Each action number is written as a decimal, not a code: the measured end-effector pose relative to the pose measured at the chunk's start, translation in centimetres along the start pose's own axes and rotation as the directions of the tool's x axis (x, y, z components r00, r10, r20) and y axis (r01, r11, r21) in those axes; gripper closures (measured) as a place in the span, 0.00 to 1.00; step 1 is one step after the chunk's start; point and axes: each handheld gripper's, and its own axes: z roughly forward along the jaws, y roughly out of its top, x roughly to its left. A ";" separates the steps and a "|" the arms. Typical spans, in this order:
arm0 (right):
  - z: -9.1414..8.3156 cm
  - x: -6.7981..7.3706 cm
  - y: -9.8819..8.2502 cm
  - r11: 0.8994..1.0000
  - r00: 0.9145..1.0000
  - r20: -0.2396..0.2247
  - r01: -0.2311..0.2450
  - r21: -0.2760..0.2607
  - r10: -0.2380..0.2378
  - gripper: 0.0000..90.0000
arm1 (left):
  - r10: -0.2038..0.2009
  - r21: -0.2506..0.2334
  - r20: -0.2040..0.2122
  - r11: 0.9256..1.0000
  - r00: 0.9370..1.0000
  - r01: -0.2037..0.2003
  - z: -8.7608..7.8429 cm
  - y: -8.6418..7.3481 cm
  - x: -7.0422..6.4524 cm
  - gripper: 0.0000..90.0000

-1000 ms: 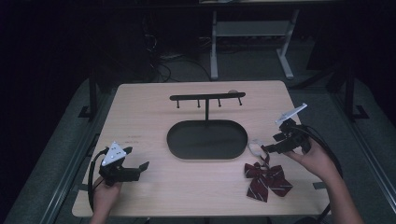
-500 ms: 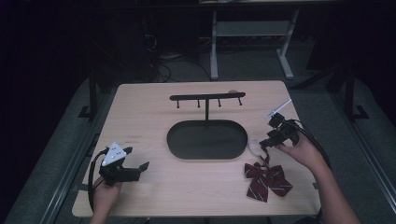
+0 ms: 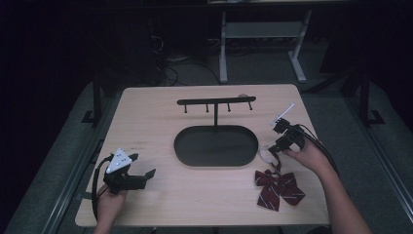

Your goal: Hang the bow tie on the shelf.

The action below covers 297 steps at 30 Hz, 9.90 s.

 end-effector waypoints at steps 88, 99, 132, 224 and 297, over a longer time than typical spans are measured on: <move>-7.0 2.9 -0.9 0.971 0.973 -0.081 0.207 -0.123 -0.217 0.96 | 0.007 0.017 0.008 1.000 1.000 -0.007 0.3 0.0 -0.3 0.15; -9.4 4.2 0.0 0.957 0.965 -0.050 0.245 -0.155 -0.256 0.96 | 0.008 0.018 0.010 1.000 1.000 -0.009 0.3 0.0 -0.4 0.15; -14.1 6.0 3.8 0.930 0.950 0.005 0.306 -0.204 -0.312 0.96 | 0.017 0.013 0.013 1.000 1.000 -0.017 0.3 0.0 -0.4 0.15; -11.1 2.0 11.3 0.978 0.989 0.044 0.145 -0.149 -0.140 0.95 | 0.036 0.018 0.028 0.999 0.999 -0.036 0.6 0.1 -0.7 0.15; -9.8 0.5 6.7 0.978 0.989 -0.104 0.082 -0.192 -0.104 0.78 | 0.035 0.028 0.023 0.999 0.999 -0.036 0.5 -0.1 -0.8 0.15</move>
